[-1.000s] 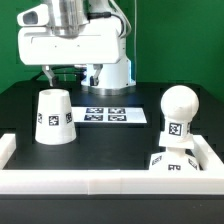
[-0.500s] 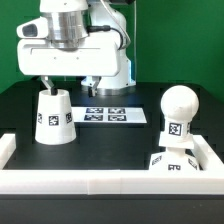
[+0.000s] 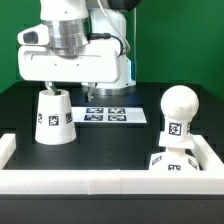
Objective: Assemble lamp
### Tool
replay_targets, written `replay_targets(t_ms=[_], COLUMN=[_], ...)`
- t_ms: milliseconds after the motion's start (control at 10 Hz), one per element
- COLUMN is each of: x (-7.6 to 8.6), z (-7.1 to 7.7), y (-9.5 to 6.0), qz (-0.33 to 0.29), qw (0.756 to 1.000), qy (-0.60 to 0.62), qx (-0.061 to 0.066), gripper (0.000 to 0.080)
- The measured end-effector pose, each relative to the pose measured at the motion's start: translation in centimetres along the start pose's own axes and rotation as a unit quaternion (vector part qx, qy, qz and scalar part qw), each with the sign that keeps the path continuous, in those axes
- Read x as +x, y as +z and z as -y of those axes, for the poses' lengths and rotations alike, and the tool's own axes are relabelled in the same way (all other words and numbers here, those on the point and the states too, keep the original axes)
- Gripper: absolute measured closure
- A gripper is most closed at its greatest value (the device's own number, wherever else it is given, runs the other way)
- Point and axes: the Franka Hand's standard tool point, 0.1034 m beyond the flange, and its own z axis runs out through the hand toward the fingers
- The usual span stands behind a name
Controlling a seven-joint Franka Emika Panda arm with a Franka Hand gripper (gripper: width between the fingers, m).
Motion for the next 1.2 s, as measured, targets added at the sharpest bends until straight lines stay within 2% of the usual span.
replay_targets(t_ms=[100,200,300,400,900,1000,1100,1200], x=[0.0,0.0,-0.1,0.0,0.0,-0.1,-0.6,-1.1], z=[0.0,0.0,0.0,0.0,0.0,0.5,2.6,5.2], y=[0.0,0.1,0.1,0.0,0.0,-0.1,-0.7,-2.4], qz=[0.0,0.001,0.001,0.0,0.0,0.003,0.013,0.026], qw=[1.0,1.0,1.0,1.0,1.0,1.0,1.0,0.999], qy=[0.0,0.0,0.0,0.0,-0.001,0.007,0.023,0.033], qx=[0.0,0.0,0.0,0.0,0.0,0.001,0.009,0.02], gripper=[0.0537,0.0537,0.0674,0.0755,0.0755,0.0755,0.0755,0.0755])
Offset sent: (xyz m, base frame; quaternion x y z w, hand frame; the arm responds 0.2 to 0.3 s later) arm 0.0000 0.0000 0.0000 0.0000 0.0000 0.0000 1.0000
